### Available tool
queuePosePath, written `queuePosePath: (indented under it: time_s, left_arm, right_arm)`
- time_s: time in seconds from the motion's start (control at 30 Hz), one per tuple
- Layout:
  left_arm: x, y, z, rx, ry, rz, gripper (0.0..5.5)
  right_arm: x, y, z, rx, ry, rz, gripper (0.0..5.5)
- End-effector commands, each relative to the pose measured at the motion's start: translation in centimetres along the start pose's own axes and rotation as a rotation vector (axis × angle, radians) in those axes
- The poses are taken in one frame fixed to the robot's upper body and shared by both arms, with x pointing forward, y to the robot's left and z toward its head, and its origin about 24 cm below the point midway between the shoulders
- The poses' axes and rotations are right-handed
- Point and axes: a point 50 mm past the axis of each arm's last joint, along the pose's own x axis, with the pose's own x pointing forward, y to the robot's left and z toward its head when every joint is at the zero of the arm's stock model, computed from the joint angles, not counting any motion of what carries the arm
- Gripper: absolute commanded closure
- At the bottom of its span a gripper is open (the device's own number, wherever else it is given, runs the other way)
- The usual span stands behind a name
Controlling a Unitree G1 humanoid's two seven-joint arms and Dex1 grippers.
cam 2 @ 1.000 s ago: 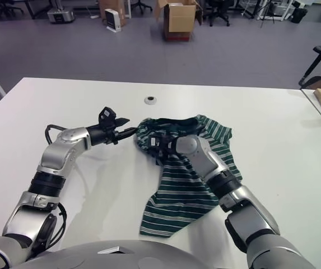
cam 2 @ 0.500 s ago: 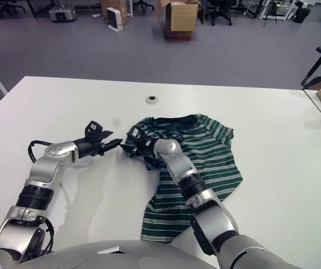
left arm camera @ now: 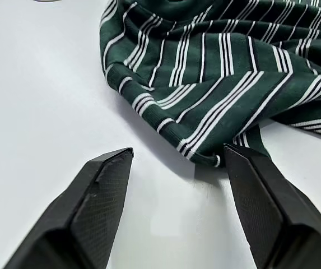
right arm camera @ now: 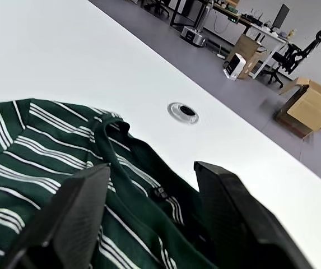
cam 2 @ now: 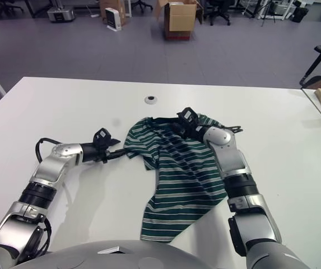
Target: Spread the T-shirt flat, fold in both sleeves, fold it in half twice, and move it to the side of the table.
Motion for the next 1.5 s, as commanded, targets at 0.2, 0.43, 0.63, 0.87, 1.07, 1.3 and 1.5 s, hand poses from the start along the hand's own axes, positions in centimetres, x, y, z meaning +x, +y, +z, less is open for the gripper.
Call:
queuePosePath:
  time_s: [0.2,0.43,0.63,0.87,1.07,1.3,1.5]
  left_arm:
    - [0.8,-0.8,1.9,0.051,0.07,-0.035,2.55]
    - [3.1,-1.0,1.6,0.156,0.205,-0.142,2.55]
    - [3.9,-0.8,0.5,0.301,0.346,-0.198,2.55]
    - [-1.1,1.9,-1.4,0.434,0.492,-0.172,2.55]
    - [-2.5,4.2,-1.3,0.391,0.464,-0.055,2.55]
    - [-5.1,8.4,-2.4,0.543,0.632,0.076,2.55]
    - [-5.9,10.4,0.3,0.645,0.522,0.24,2.55]
  right_arm:
    - [-1.9,1.1,-3.2,0.106,0.074,-0.064,2.72]
    - [-2.1,0.7,-3.7,0.106,0.107,-0.072,2.72]
    - [-1.9,1.3,-4.1,0.11,0.123,-0.066,2.72]
    - [-2.8,5.4,-1.8,0.057,-0.026,0.218,2.72]
    - [-5.8,10.4,0.7,-0.055,-0.069,0.583,2.72]
    - [-5.7,9.4,-0.3,-0.182,-0.019,0.531,2.72]
    - [-8.4,4.7,0.6,0.124,-0.061,0.343,2.72]
